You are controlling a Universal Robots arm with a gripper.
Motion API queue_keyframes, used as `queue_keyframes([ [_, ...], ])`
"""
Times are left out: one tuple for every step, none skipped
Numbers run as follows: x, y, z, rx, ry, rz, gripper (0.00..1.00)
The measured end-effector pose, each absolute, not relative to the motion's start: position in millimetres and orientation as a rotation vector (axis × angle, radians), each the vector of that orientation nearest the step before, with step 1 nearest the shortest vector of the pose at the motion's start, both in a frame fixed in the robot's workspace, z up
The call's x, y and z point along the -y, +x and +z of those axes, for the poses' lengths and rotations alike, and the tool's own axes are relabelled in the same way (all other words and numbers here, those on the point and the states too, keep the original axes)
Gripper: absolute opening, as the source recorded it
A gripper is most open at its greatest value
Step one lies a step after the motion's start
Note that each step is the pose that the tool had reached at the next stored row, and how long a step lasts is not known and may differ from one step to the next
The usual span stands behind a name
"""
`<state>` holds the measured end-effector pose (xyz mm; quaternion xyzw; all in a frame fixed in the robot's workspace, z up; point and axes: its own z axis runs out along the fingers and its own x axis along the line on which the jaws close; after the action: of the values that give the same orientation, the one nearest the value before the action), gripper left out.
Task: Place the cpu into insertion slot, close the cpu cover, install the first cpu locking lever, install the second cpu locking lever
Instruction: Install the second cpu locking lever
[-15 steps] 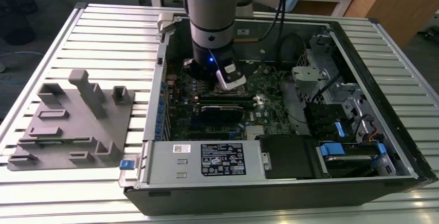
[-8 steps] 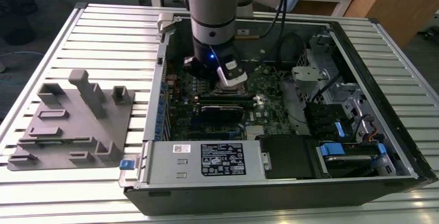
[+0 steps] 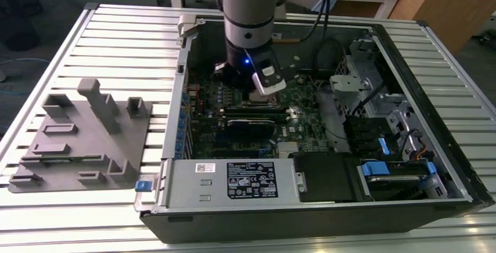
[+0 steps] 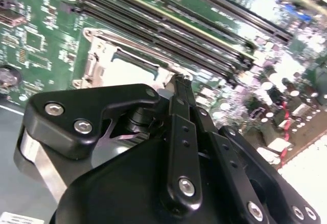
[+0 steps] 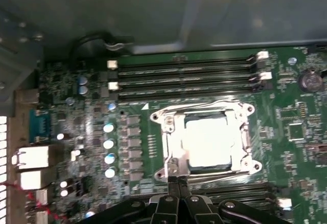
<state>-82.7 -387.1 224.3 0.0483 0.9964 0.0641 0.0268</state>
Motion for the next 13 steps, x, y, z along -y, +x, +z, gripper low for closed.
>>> queue_keyframes([
  [386.6, -80.0, 224.2, -3.078, 0.151, 0.198, 0.1],
  [386.0, -77.2, 224.1, -3.078, 0.153, 0.198, 0.1],
  [385.4, -74.3, 223.9, -3.078, 0.154, 0.198, 0.1],
  [384.8, -71.4, 223.8, -3.078, 0.156, 0.198, 0.1],
  [384.2, -68.3, 223.7, -3.077, 0.157, 0.198, 0.1],
  [383.7, -65.2, 223.6, -3.077, 0.158, 0.198, 0.1],
  [383.1, -61.8, 223.5, -3.077, 0.159, 0.198, 0.1],
  [382.8, -58.7, 223.5, -3.077, 0.16, 0.197, 0.1],
  [382.6, -56.0, 223.5, -3.077, 0.162, 0.197, 0.1],
  [382.4, -53.4, 223.4, -3.077, 0.164, 0.196, 0.1],
  [382.1, -50.6, 223.4, -3.077, 0.166, 0.195, 0.1],
  [381.7, -48.2, 223.3, -3.077, 0.167, 0.195, 0.1],
  [380.6, -46.4, 223.3, -3.076, 0.168, 0.195, 0.1],
])
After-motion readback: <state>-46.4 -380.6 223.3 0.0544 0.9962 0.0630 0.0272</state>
